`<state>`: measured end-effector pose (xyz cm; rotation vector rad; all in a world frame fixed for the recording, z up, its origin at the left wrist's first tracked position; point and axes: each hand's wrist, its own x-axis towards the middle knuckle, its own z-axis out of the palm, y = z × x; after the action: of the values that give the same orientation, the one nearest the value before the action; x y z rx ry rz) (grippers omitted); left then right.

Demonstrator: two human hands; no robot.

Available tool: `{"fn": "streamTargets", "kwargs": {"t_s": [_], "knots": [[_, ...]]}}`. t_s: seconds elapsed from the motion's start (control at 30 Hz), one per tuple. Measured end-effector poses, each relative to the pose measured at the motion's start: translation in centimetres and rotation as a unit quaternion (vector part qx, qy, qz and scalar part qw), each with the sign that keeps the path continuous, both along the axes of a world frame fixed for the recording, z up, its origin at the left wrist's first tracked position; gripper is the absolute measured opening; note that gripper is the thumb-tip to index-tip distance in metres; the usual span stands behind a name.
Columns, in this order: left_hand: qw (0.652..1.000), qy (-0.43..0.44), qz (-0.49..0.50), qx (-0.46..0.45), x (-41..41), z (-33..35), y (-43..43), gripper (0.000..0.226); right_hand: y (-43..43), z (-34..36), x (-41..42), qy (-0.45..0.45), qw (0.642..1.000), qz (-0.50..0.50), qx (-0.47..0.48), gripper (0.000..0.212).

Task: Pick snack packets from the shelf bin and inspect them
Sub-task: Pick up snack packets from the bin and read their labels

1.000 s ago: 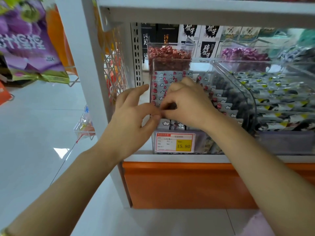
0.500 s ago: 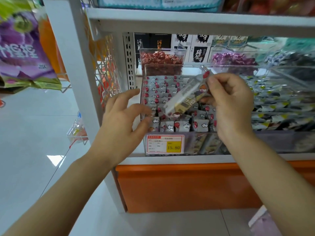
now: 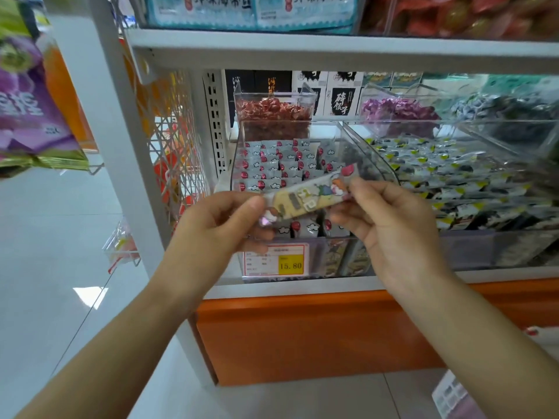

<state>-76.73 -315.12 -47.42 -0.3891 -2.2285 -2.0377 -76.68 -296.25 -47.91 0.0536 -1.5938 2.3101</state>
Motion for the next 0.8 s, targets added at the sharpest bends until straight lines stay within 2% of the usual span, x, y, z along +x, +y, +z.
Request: {"fn": "streamTargets", "kwargs": {"t_s": [0.17, 0.33, 0.47, 0.63, 0.77, 0.8], "knots": [[0.994, -0.045, 0.055, 0.085, -0.37, -0.28, -0.88, 0.032, 0.2, -0.52, 0.06, -0.041, 0.995, 0.08, 0.032, 0.008], [0.985, -0.062, 0.048, 0.156, -0.46, -0.5, -0.95, 0.02, 0.16, -0.43, -0.27, -0.067, 0.994, 0.08, -0.03, 0.019], [0.972, -0.1, -0.007, 0.212, -0.66, -0.39, -1.15, 0.019, 0.22, -0.31, -0.49, -0.085, 0.991, 0.073, -0.078, 0.015], [0.973, -0.099, -0.048, 0.203, -0.45, -0.15, -1.13, 0.034, 0.52, -0.01, -0.56, -0.101, 0.986, 0.064, -0.118, 0.017], [0.987, -0.059, -0.032, 0.145, -0.25, -0.22, -1.1, 0.029, 0.64, -0.06, -0.3, -0.075, 0.994, 0.069, -0.048, 0.004], [0.989, -0.05, -0.029, 0.135, -0.24, -0.19, -1.12, 0.03, 0.61, -0.07, -0.2, -0.061, 0.995, 0.072, -0.022, 0.008]]}}
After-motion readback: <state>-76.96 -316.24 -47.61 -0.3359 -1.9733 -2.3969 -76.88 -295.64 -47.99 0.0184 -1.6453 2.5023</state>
